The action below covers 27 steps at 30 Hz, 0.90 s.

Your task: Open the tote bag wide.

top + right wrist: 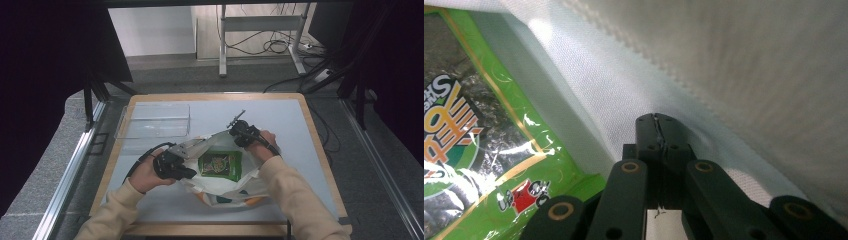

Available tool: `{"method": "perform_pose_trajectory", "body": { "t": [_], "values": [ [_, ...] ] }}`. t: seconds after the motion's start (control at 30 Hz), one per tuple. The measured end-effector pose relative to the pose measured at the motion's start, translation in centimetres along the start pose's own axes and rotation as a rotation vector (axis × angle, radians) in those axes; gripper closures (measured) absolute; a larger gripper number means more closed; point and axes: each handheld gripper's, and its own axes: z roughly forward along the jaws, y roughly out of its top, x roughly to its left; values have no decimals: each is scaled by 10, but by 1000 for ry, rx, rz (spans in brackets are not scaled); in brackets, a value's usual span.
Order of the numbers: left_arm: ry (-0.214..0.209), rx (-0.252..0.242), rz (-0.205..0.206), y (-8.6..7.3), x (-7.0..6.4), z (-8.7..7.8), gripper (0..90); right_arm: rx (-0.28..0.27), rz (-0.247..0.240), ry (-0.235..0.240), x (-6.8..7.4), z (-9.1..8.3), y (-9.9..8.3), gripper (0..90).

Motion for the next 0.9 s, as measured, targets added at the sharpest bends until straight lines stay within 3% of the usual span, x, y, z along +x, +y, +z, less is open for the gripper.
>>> {"method": "perform_pose_trajectory", "body": {
  "t": [0.37, 0.57, 0.67, 0.9],
  "values": [
    [-8, -3, -9, -3, 0, -1, 896, -5, 13, 24, 0, -3, -1, 890],
    [-1, -3, -4, -4, 2, -2, 893, -85, 20, 79, 6, -24, -1, 890],
    [-8, -30, -23, -4, 2, -5, 885, -132, 32, 112, 10, -37, -5, 889],
    [13, -104, -51, -7, 5, -20, 877, -167, 49, 173, 21, -60, -19, 881]
  ]
}}
